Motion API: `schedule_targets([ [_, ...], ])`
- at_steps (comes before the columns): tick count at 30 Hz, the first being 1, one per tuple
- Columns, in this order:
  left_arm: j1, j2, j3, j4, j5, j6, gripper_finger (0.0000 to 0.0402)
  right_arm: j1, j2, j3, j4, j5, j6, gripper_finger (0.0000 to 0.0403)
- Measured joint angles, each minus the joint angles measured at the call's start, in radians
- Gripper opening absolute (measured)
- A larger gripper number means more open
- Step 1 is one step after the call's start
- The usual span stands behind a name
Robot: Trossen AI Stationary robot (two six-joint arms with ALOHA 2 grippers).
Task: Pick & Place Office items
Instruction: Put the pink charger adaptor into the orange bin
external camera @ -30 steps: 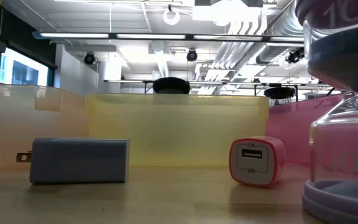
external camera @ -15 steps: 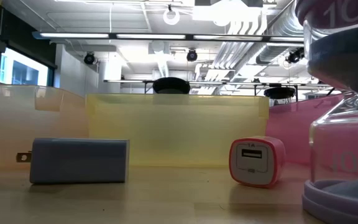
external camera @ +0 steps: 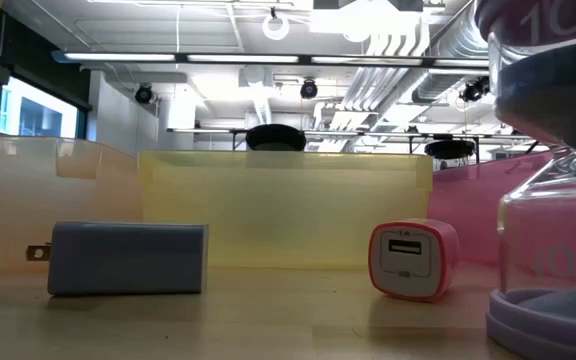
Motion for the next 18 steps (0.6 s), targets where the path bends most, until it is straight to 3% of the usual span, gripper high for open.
schedule_targets([
  [13, 0.012, 0.017, 0.000, 0.000, 0.029, -0.013, 0.0252, 0.000, 0.000, 0.000, 0.004, 0.000, 0.000, 0.0138],
  [18, 0.012, 0.017, 0.000, 0.001, 0.029, -0.013, 0.0221, 0.000, 0.000, 0.000, 0.003, 0.001, 0.000, 0.0138],
])
